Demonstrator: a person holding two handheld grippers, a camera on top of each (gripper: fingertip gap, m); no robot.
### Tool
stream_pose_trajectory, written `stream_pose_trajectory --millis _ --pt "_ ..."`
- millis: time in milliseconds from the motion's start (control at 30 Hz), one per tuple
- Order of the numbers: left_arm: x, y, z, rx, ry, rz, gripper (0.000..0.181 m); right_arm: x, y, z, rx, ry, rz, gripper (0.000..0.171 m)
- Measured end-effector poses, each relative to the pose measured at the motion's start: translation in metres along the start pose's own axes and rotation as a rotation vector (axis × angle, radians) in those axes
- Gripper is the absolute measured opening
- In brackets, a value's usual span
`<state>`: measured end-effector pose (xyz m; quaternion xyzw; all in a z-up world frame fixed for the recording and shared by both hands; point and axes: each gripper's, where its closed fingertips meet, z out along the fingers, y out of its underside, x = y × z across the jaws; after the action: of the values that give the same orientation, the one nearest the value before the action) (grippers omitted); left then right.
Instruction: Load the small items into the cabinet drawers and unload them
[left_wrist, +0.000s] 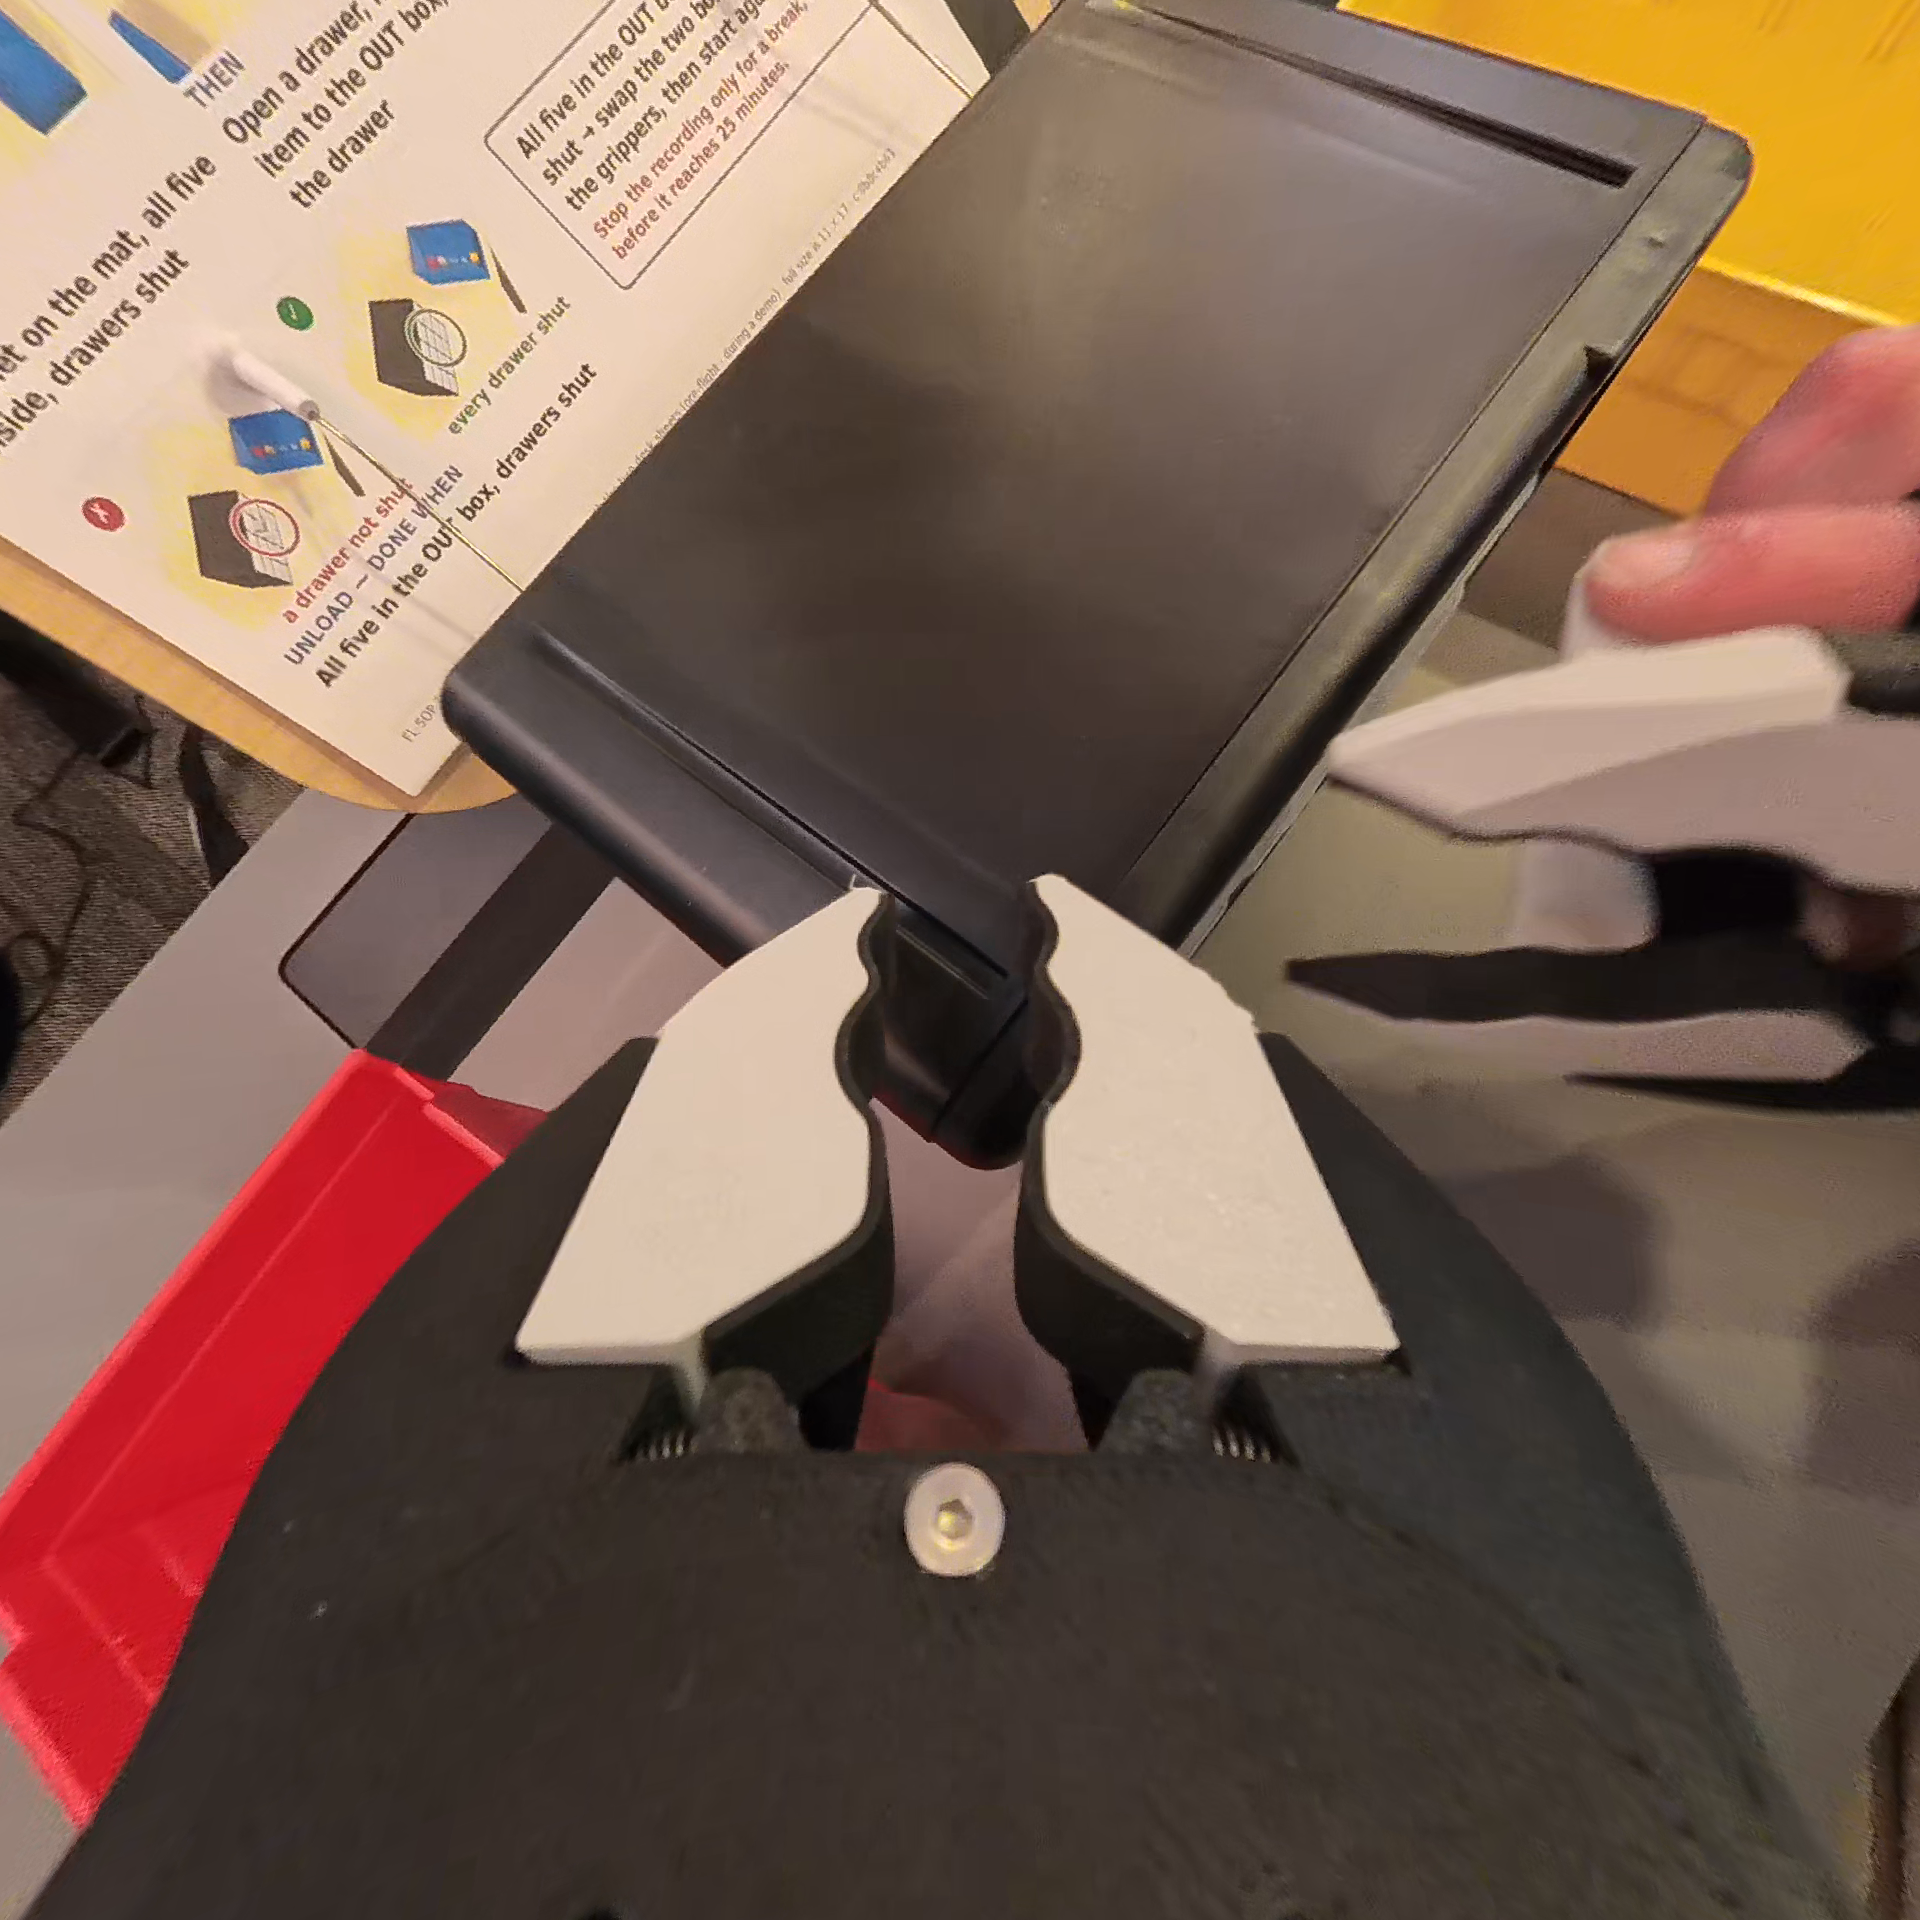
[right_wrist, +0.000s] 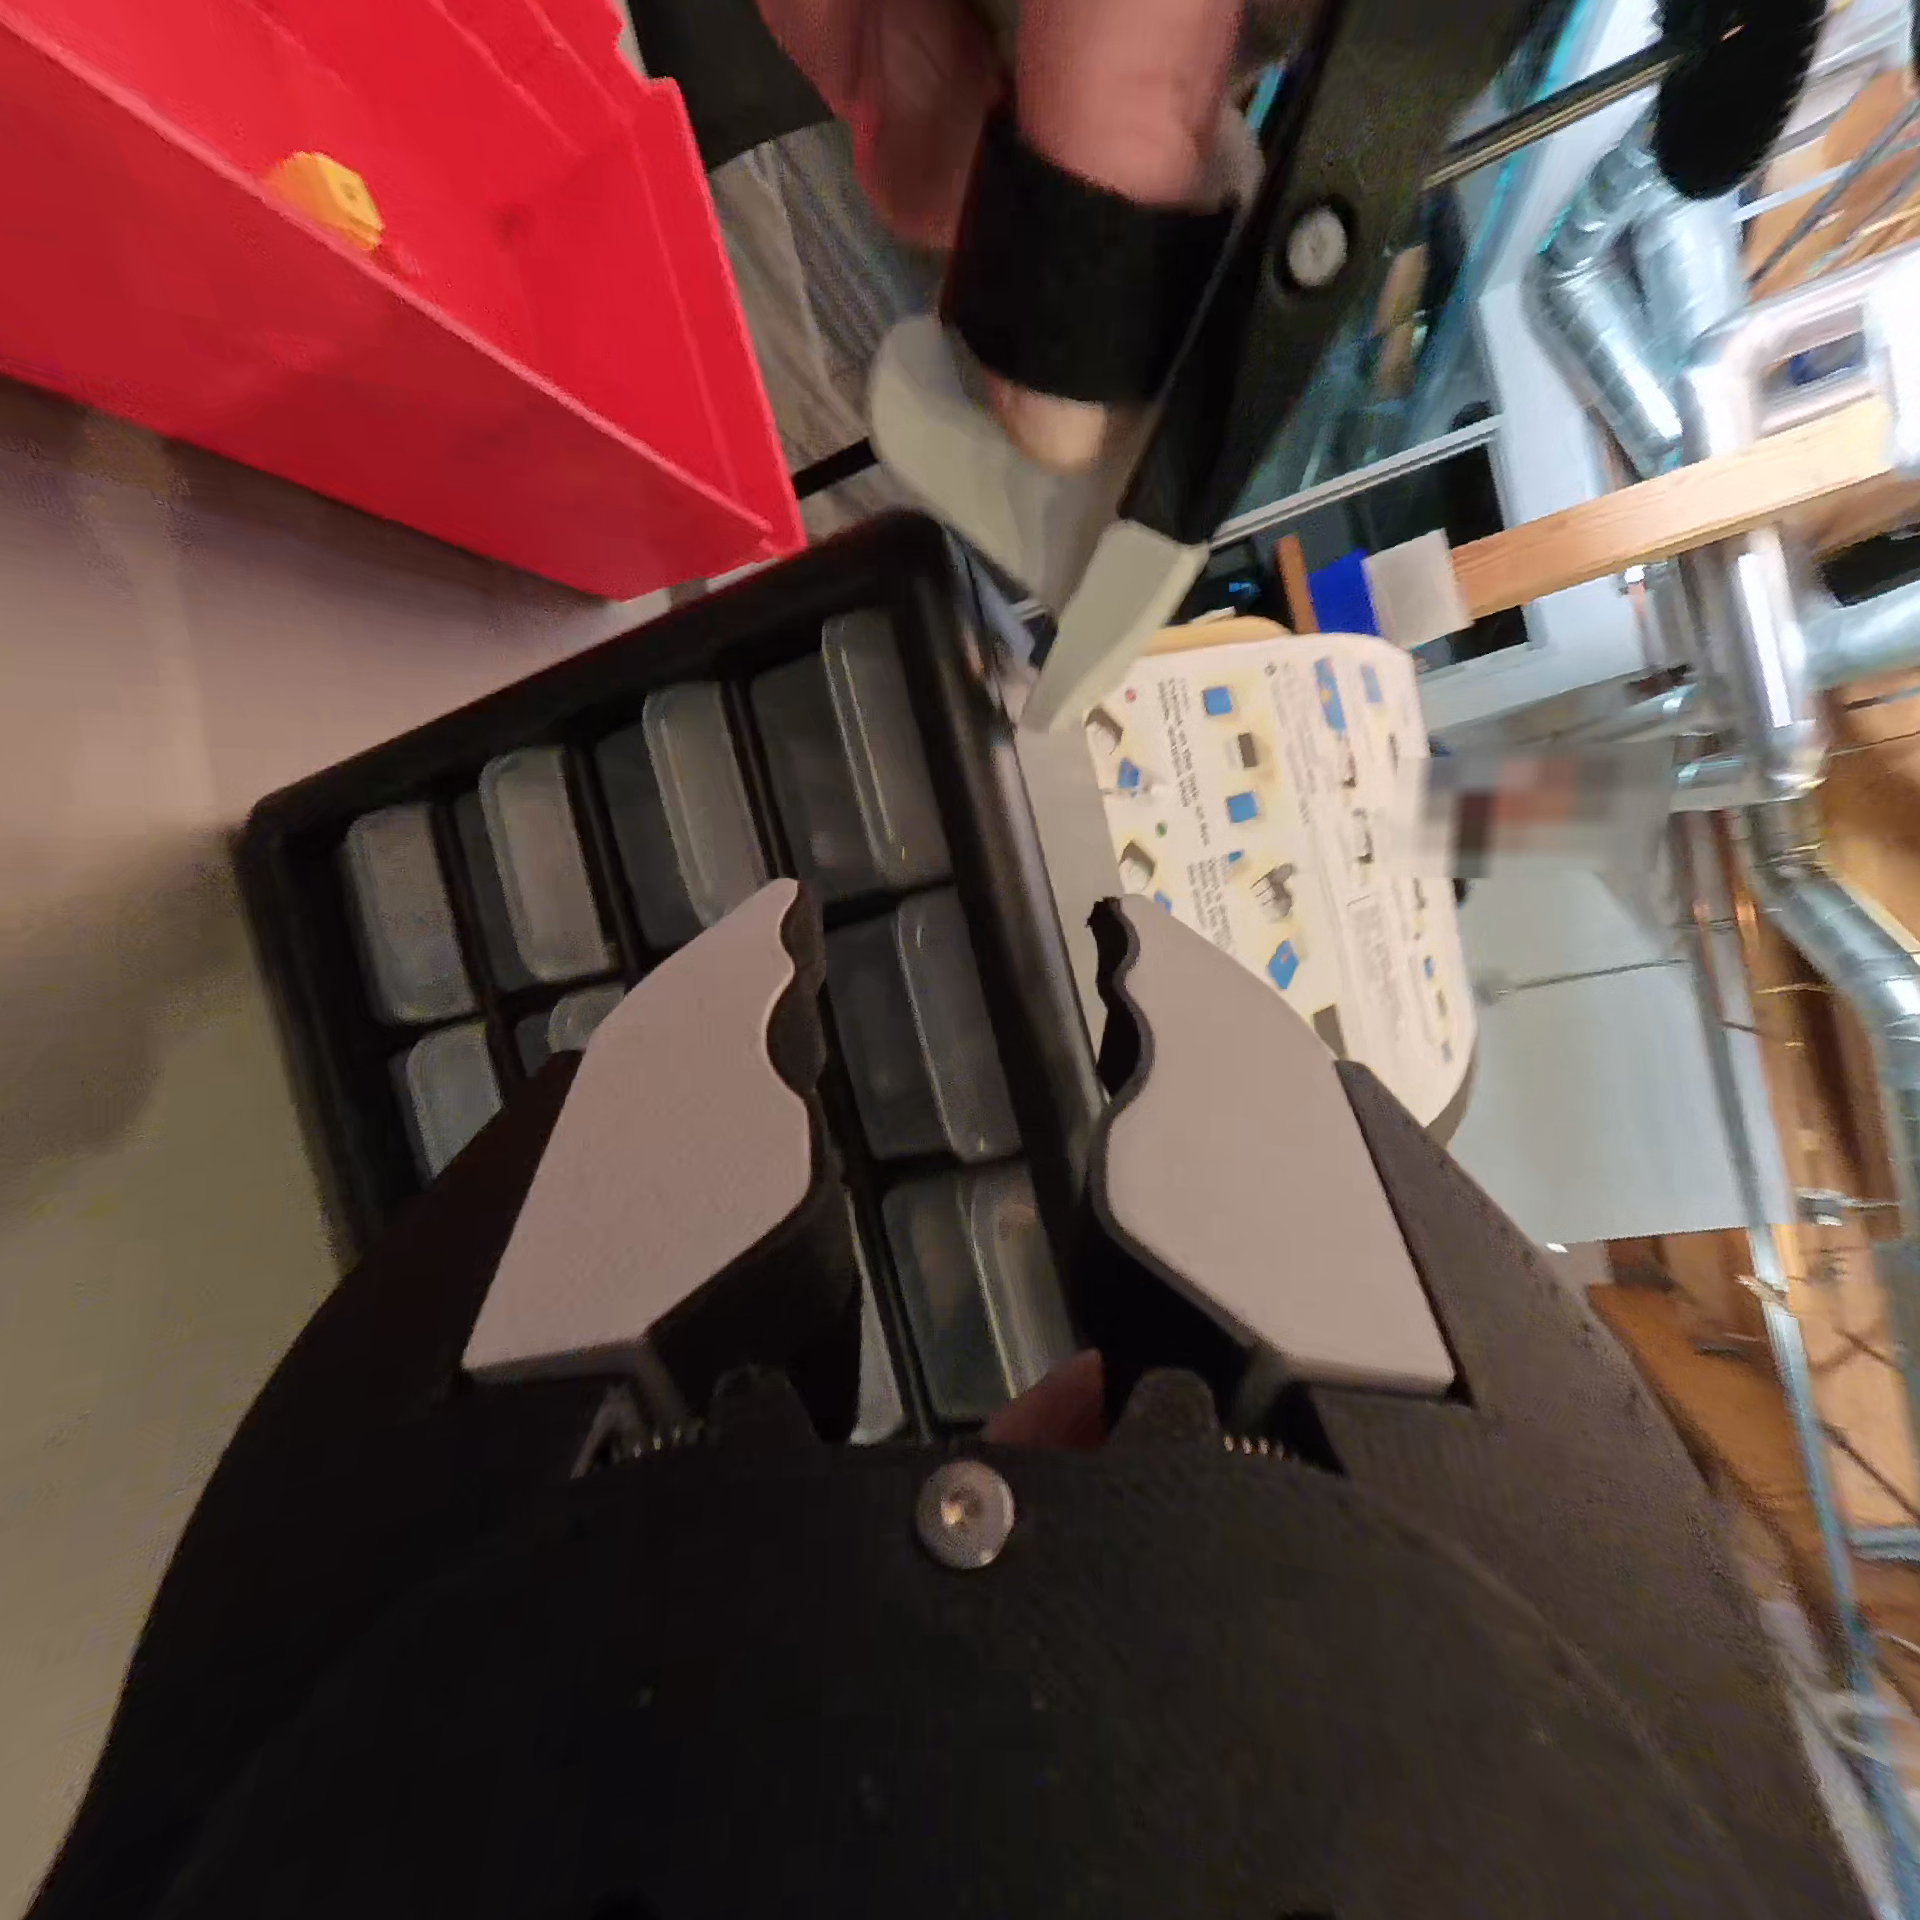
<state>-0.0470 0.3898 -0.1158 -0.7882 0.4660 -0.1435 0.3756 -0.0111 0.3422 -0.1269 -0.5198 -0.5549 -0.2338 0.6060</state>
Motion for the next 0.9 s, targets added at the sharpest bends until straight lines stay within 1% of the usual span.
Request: stream_pose_trajectory --millis 33,200,333,400,533,633,767,900 --pt "0.0 0.0 0.0 0.003 0.006 -0.008 0.021 -0.001 -0.006 0.007 0.002 0.03 -0.022 0.049" --pt "0.003 0.0 0.0 0.009 0.011 -0.003 0.018 -0.006 -0.014 0.032 -0.025 0.115 -0.11 0.045" --pt "0.003 0.0 0.0 0.024 0.015 -0.007 0.017 0.0 -0.01 0.037 -0.037 0.168 -0.114 0.032" --pt "0.003 0.0 0.0 0.029 0.023 -0.014 0.018 0.0 -0.01 0.036 -0.023 0.166 -0.125 0.03" --pt "0.003 0.0 0.0 0.025 0.023 -0.012 0.019 -0.003 -0.014 0.03 0.015 0.184 -0.14 0.028" --pt "0.003 0.0 0.0 0.025 0.02 -0.012 0.019 -0.013 -0.022 0.018 0.059 0.174 -0.151 0.017" --pt "0.003 0.0 0.0 0.032 0.026 -0.016 0.019 -0.022 -0.033 0.0 0.097 0.143 -0.156 0.013" --pt "0.004 0.0 0.0 0.037 0.026 -0.017 0.018 -0.028 -0.042 -0.012 0.125 0.113 -0.164 0.013"
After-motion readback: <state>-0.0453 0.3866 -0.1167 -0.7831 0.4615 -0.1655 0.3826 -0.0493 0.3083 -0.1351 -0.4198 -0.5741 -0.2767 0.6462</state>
